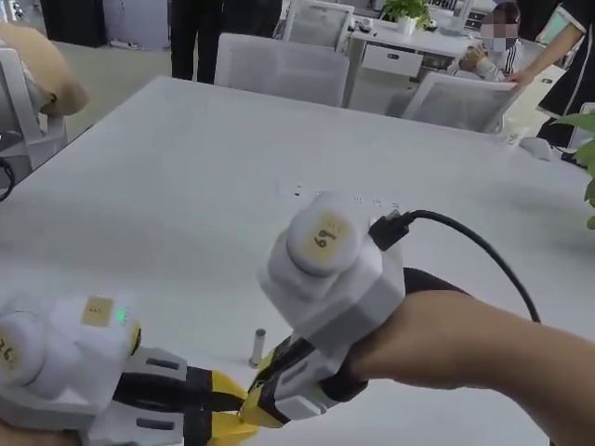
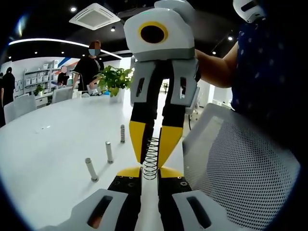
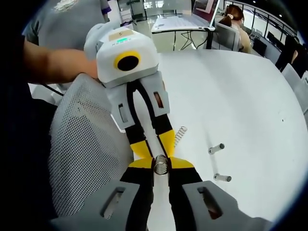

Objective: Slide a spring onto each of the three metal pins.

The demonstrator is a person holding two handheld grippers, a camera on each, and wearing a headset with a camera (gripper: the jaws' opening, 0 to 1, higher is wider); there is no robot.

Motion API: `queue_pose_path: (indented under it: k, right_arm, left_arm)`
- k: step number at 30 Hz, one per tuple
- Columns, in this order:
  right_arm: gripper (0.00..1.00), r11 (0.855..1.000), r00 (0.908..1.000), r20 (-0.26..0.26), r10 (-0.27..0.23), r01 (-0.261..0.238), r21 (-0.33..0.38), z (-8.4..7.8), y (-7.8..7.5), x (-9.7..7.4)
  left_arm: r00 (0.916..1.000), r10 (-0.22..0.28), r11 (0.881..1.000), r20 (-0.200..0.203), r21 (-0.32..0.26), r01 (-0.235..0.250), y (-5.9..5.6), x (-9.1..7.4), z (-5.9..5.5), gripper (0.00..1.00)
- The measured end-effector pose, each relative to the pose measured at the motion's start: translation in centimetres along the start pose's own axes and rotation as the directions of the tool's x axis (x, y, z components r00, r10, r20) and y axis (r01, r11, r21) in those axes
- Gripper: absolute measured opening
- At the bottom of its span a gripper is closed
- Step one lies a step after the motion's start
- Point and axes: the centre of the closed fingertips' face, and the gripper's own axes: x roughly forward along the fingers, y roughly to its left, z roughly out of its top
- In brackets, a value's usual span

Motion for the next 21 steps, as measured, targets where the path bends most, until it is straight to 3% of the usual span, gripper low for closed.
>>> queue_pose_path:
  k: [21]
  right_arm:
    - [0.08, 0.998, 0.9985, -0.029, -0.046, 0.047, 0.030, -1.9, -1.8, -1.4]
  left_arm:
    - [0.9946, 0.103, 0.995, 0.012, -0.013, -0.103, 1.7, -0.9, -0.5, 0.34]
